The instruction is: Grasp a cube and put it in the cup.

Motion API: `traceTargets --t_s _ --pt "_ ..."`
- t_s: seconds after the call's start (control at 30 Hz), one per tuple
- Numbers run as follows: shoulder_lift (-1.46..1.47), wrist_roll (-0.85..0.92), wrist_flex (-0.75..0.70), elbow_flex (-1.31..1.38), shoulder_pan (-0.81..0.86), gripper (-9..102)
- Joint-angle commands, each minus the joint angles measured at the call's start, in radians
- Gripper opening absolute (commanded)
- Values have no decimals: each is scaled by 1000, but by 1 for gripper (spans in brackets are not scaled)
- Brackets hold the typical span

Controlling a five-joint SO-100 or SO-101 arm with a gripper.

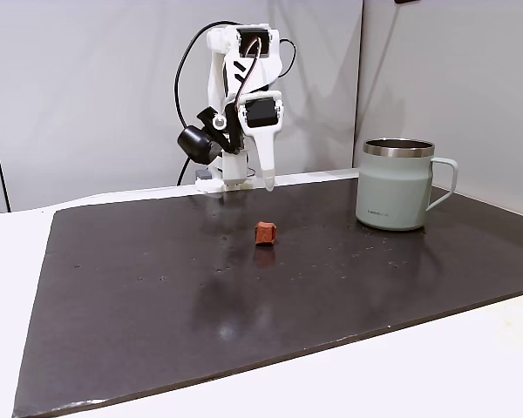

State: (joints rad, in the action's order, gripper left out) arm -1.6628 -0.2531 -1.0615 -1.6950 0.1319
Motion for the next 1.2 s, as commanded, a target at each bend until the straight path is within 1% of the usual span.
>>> traceTargets --t_s 0.0,0.17,0.33,0.43,0.77,1.17 --pt "6 -9 -14 74 -11 0" --pt "21 -8 -15 74 -8 2" --pt "25 -11 -21 72 0 15" --pt "26 -20 -25 72 9 19" --pt "89 -23 -38 95 20 20" --pt "201 -25 -18 112 31 21"
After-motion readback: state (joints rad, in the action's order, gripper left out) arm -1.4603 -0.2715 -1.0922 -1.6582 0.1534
